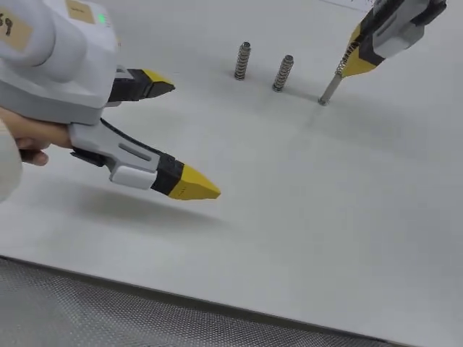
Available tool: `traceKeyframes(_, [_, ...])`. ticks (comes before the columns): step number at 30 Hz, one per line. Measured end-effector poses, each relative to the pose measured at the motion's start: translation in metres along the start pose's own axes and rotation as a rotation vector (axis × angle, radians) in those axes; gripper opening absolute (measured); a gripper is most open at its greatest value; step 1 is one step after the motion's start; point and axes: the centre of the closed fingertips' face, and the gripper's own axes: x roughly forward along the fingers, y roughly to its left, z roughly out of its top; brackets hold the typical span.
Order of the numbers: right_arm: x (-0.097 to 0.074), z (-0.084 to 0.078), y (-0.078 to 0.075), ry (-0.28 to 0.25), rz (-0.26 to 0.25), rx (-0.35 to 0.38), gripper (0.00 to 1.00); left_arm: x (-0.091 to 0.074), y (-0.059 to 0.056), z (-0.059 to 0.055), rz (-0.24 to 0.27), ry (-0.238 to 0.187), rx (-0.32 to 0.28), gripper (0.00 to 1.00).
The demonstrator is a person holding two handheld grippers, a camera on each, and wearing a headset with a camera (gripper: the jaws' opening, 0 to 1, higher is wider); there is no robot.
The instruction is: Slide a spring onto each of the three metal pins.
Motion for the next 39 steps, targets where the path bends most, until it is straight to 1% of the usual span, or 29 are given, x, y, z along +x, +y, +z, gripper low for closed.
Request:
traceKeyframes(9, [0.008, 0.001, -0.002, 0.0, 0.014, 0.015, 0.09, 0.002, -0.001, -0.002, -0.006, 0.009, 0.003, 0.98])
traceKeyframes(15, [0.016, -0.002, -0.002, 0.009, 0.027, 0.021, 0.09, 0.003, -0.001, -0.002, -0.007, 0.013, -0.002, 0.98])
traceKeyframes(19, [0.021, -0.004, -0.005, 0.013, 0.025, 0.03, 0.09, 0.003, -0.001, -0.003, -0.003, 0.018, -0.001, 0.97])
traceKeyframes(21, [0.023, -0.006, -0.004, 0.015, 0.028, 0.035, 0.09, 0.003, -0.001, -0.005, -0.004, 0.023, 0.015, 0.94])
traceKeyframes(22, [0.025, -0.006, -0.004, 0.017, 0.028, 0.034, 0.09, 0.003, -0.001, -0.005, -0.004, 0.026, 0.012, 0.92])
traceKeyframes(31, [0.033, -0.007, -0.002, 0.024, 0.041, 0.037, 0.09, 0.003, -0.003, -0.009, -0.006, 0.044, 0.0, 0.93])
traceKeyframes(36, [0.035, -0.006, 0.0, 0.026, 0.042, 0.043, 0.09, 0.003, -0.004, -0.007, -0.008, 0.034, 0.003, 0.93])
traceKeyframes(39, [0.036, -0.006, 0.0, 0.027, 0.041, 0.044, 0.09, 0.003, -0.004, -0.007, -0.007, 0.036, 0.006, 0.93])
